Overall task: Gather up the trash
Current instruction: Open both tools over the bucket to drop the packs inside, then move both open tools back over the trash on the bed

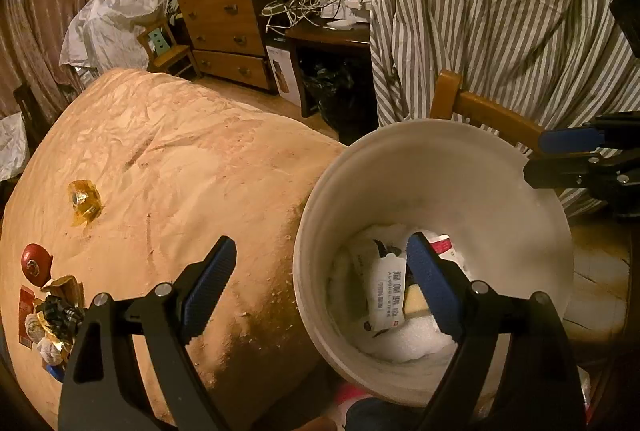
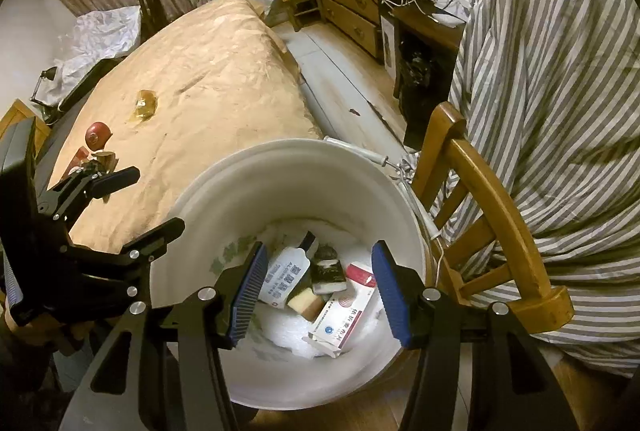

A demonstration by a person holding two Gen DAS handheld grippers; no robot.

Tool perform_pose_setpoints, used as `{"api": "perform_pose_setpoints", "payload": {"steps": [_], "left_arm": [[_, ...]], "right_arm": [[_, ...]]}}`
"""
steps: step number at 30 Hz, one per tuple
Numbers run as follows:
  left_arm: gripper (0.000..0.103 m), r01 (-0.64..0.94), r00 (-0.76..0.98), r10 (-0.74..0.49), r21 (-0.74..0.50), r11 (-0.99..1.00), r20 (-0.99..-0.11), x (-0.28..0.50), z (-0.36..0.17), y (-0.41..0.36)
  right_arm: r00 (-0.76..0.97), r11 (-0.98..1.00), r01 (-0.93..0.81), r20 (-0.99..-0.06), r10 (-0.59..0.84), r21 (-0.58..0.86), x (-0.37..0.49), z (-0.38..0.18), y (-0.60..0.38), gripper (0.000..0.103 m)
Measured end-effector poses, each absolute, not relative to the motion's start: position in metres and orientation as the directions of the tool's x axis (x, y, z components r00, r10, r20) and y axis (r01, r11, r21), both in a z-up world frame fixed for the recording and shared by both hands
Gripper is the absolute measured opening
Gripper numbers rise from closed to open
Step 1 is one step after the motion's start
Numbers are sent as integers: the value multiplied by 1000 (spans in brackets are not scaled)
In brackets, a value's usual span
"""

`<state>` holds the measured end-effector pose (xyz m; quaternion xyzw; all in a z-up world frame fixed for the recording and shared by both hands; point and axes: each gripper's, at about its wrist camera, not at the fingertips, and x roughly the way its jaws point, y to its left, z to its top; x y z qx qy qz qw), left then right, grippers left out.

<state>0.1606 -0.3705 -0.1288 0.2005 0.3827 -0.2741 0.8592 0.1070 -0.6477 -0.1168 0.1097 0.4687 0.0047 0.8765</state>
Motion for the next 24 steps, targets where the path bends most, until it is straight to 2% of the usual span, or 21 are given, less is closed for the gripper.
{"api": "perform_pose_setpoints", "payload": {"steps": [7, 11, 15, 19, 24], "left_arm": [[84, 606, 567, -314, 128, 785, -761, 161, -128, -349], [84, 570, 594, -309, 118, 813, -742, 161, -125, -317], [84, 508, 638, -282, 117, 853, -716, 161, -124, -266], [84, 420, 679, -226, 118, 900, -698, 165, -127, -207], [84, 306, 700, -147, 107, 946, -699, 173, -138, -122]], "right_arm": [[610, 982, 53, -785, 110, 179, 99, -103, -624, 56], [698, 988, -6, -706, 117, 157, 89, -81, -589, 60], [778, 989, -89, -612, 143, 118, 81, -66, -542, 72], [817, 980, -187, -541, 197, 74, 86, -67, -479, 77], [785, 947, -311, -539, 304, 80, 109, -87, -401, 80]]}}
